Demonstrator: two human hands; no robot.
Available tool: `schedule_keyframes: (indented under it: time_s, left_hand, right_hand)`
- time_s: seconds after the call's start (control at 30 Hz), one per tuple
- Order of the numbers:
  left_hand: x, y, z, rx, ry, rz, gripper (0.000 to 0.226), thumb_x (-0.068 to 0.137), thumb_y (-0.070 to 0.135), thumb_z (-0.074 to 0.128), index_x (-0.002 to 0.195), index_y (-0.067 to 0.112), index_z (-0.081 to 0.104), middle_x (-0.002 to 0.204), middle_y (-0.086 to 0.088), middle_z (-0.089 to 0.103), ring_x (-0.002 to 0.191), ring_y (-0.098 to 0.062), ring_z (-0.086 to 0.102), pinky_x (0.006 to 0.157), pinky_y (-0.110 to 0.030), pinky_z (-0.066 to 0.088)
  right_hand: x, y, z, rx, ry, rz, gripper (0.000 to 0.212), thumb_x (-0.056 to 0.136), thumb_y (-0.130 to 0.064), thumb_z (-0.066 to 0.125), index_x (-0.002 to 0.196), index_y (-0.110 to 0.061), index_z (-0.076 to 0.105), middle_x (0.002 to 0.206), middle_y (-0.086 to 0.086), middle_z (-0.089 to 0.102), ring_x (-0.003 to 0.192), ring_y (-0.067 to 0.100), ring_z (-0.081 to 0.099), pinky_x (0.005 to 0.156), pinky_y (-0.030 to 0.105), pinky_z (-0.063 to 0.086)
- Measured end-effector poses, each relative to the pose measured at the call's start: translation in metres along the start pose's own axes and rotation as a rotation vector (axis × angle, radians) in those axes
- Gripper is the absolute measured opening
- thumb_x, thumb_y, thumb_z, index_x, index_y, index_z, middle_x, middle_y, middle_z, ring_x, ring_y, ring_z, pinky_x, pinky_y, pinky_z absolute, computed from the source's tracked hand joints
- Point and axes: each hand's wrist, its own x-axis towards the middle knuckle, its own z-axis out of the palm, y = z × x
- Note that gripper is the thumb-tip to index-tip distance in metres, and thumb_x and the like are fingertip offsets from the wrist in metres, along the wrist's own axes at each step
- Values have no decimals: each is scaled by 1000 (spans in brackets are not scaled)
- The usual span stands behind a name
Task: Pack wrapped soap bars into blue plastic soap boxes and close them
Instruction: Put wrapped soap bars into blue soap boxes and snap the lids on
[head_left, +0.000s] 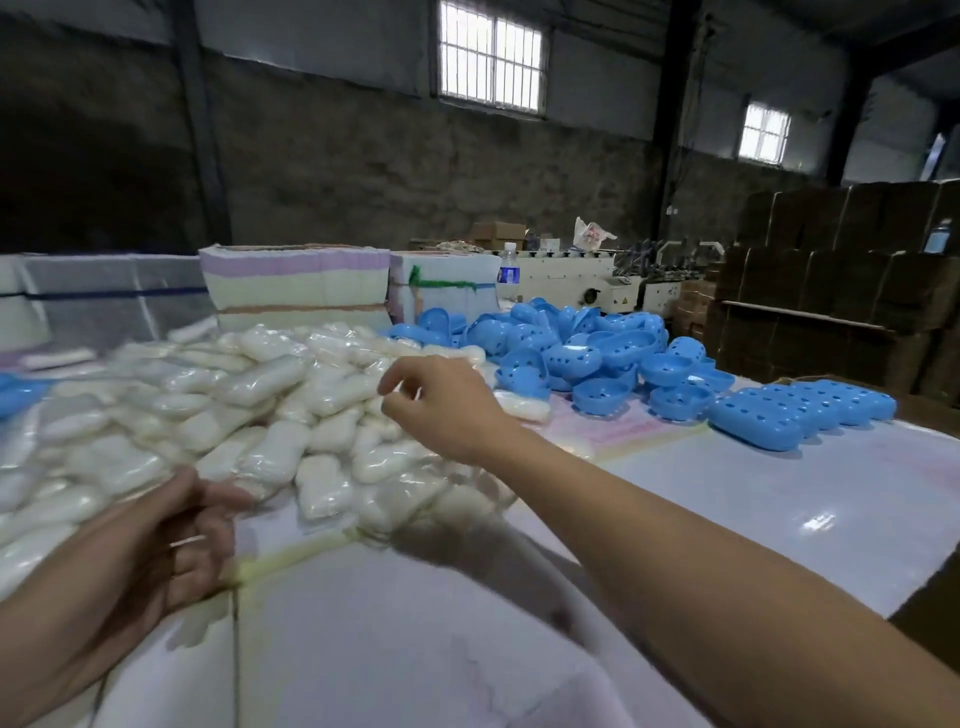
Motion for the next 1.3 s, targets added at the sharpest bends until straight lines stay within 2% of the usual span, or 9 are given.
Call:
schedule_keyframes:
  time_s: [0.17, 0.33, 0.5, 0.63, 0.73, 0.8, 0.9, 1.03, 1.3]
  left_hand:
    - [-20, 8, 1, -73, -52, 48, 41, 81, 42, 58, 80, 4, 75, 57, -6, 51, 35, -9, 38, 34, -13, 32]
    - [-29, 12, 6, -17, 6, 82, 7, 96, 7, 56, 98, 5, 62, 59, -5, 52, 39, -10, 38, 35, -15, 27]
    - [-32, 13, 5, 109, 97, 199, 46, 85, -23, 50, 112, 12, 63, 82, -6, 64, 47, -12, 46, 56, -28, 38]
    - [-31, 30, -11, 500, 255, 361, 48, 88, -15, 53, 104, 28, 67, 103, 5, 64, 58, -6, 56, 54, -26, 47]
    - [-31, 51, -38, 999, 350, 601, 45, 90, -7, 52, 101, 37, 61, 113, 14, 54, 75, 2, 54, 69, -14, 46]
    - [-28, 61, -62, 1230, 415, 643, 42, 90, -1, 52, 104, 39, 55, 116, 14, 48, 90, 1, 51, 82, -23, 44]
    - [-25, 71, -97, 1454, 558, 469, 32, 92, 26, 57, 121, 37, 53, 130, 8, 52, 123, -18, 47, 100, -44, 42]
    - [-30, 79, -129, 1561, 535, 7, 57, 89, 54, 43, 143, 38, 40, 146, -1, 51, 131, -27, 45, 105, -47, 39]
    - [-40, 93, -123, 1510, 305, 8, 42, 96, 37, 53, 138, 34, 52, 139, 5, 55, 121, -17, 50, 95, -31, 38]
  right_hand:
    - [6, -80, 55, 215, -78, -161, 18, 79, -32, 57, 90, -31, 71, 77, -12, 63, 77, 10, 59, 73, 33, 51]
    - [-15, -82, 103, 371, -14, -115, 25, 81, -25, 51, 96, -23, 71, 92, -4, 64, 85, 13, 57, 82, 36, 48]
    - [-17, -76, 109, 363, -45, -184, 29, 74, -23, 54, 99, -22, 70, 91, -4, 61, 83, 10, 55, 78, 29, 45]
    - [-20, -82, 107, 385, -98, -223, 25, 77, -22, 58, 99, -20, 71, 96, -3, 59, 85, 1, 53, 76, 12, 39]
    - [-21, -82, 105, 391, -127, -230, 24, 81, -7, 62, 99, -20, 71, 98, -3, 58, 88, -1, 53, 76, 4, 34]
    - [-22, -82, 104, 393, -151, -231, 25, 82, -6, 62, 100, -22, 71, 99, -5, 57, 90, 0, 53, 78, 5, 34]
    - [-24, -82, 102, 395, -164, -224, 25, 81, -8, 63, 98, -25, 70, 96, -9, 56, 89, 3, 53, 79, 10, 37]
    - [-24, -82, 102, 351, -194, -234, 24, 83, -12, 63, 100, -26, 70, 96, -10, 54, 88, 5, 52, 76, 5, 34]
    - [-24, -84, 101, 320, -254, -225, 24, 86, -12, 62, 101, -29, 69, 100, -6, 55, 91, 7, 52, 76, 6, 34]
